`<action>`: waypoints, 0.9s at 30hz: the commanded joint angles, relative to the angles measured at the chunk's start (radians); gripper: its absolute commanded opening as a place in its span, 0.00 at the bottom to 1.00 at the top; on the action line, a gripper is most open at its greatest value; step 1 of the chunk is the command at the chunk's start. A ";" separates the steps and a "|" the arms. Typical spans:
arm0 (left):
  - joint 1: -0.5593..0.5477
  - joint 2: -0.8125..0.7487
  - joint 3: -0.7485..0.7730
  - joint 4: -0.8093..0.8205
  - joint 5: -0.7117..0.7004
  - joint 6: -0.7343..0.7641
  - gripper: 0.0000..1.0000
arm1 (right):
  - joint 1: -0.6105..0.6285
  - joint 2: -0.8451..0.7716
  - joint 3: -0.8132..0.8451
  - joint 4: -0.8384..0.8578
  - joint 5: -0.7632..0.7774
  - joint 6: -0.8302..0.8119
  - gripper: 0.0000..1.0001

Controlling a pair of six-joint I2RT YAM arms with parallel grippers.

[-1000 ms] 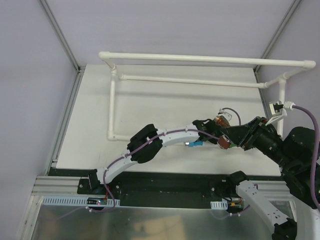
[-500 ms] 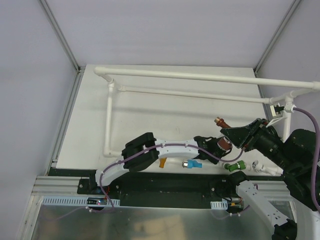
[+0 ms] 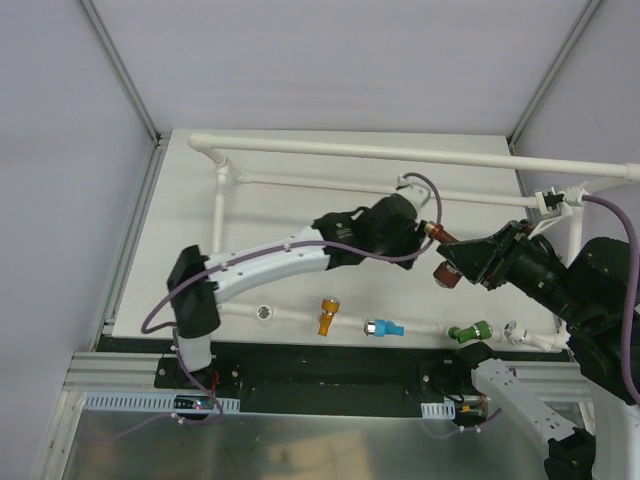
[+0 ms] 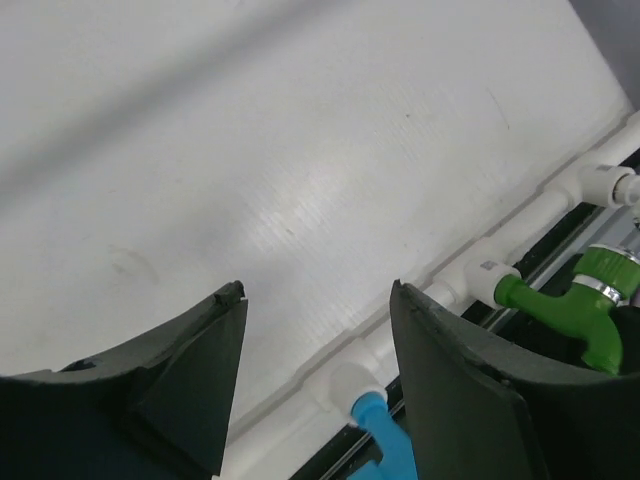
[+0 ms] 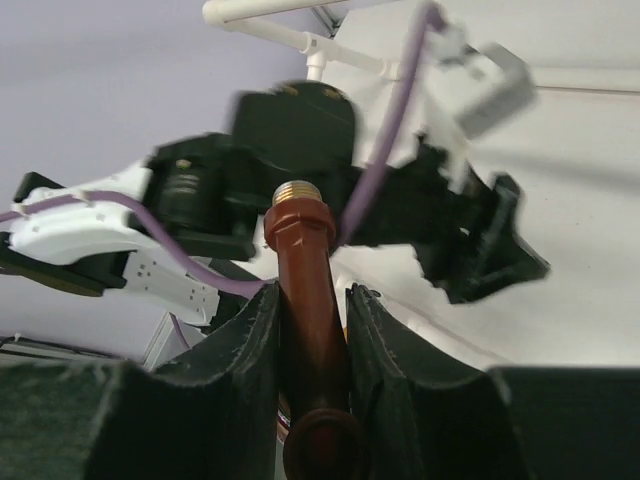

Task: Install the water faucets
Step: Move the adaptor to the center of the board.

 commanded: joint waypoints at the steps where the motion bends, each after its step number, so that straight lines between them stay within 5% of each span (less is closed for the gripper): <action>1: 0.028 -0.273 -0.141 -0.013 -0.092 0.012 0.61 | 0.000 0.077 0.013 0.085 -0.100 -0.056 0.00; 8: 0.068 -0.779 -0.569 -0.013 -0.281 -0.101 0.61 | 0.026 0.218 0.050 0.084 -0.165 -0.078 0.00; 14: 0.169 -1.166 -0.821 -0.125 -0.364 -0.233 0.62 | 0.321 0.366 0.131 0.045 0.174 -0.145 0.00; 18: 0.228 -1.224 -0.826 -0.231 -0.375 -0.230 0.64 | 0.584 0.556 0.248 0.004 0.392 -0.227 0.00; 22: 0.333 -1.260 -0.823 -0.317 -0.376 -0.235 0.70 | 0.715 0.670 0.311 -0.031 0.464 -0.377 0.00; 27: 0.614 -1.304 -0.849 -0.343 -0.242 -0.186 0.76 | 0.840 0.732 0.277 -0.018 0.545 -0.614 0.00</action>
